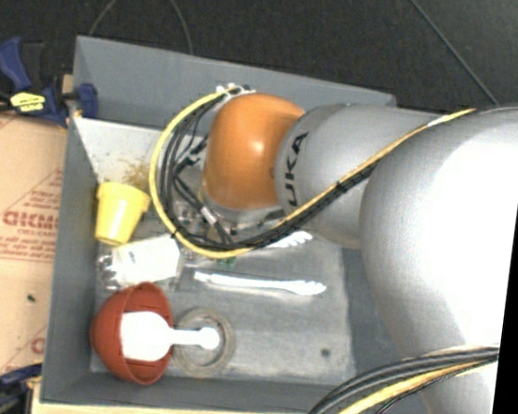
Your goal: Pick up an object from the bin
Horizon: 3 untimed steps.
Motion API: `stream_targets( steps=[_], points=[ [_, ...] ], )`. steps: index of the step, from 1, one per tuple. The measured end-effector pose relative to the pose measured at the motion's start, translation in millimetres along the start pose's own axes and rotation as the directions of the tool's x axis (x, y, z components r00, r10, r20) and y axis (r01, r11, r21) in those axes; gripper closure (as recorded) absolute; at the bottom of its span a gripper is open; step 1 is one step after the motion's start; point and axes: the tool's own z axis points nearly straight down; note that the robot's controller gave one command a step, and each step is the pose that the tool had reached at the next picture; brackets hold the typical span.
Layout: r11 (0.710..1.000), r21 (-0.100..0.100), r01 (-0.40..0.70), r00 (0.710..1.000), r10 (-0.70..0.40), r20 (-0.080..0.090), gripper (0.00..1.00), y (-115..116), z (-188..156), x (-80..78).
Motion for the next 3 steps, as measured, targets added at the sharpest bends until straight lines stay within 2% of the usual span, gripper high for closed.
stream_targets(
  steps=[1,2,3],
  points=[
    [0.993,0.003,0.117,0.993,-0.117,-0.003,0.0,-15,-5,1.7],
    [0.979,0.001,0.205,0.979,-0.205,-0.001,0.0,-25,27,9.1],
    [0.993,0.002,0.115,0.993,-0.115,0.006,0.0,-71,32,19.5]
  ],
)
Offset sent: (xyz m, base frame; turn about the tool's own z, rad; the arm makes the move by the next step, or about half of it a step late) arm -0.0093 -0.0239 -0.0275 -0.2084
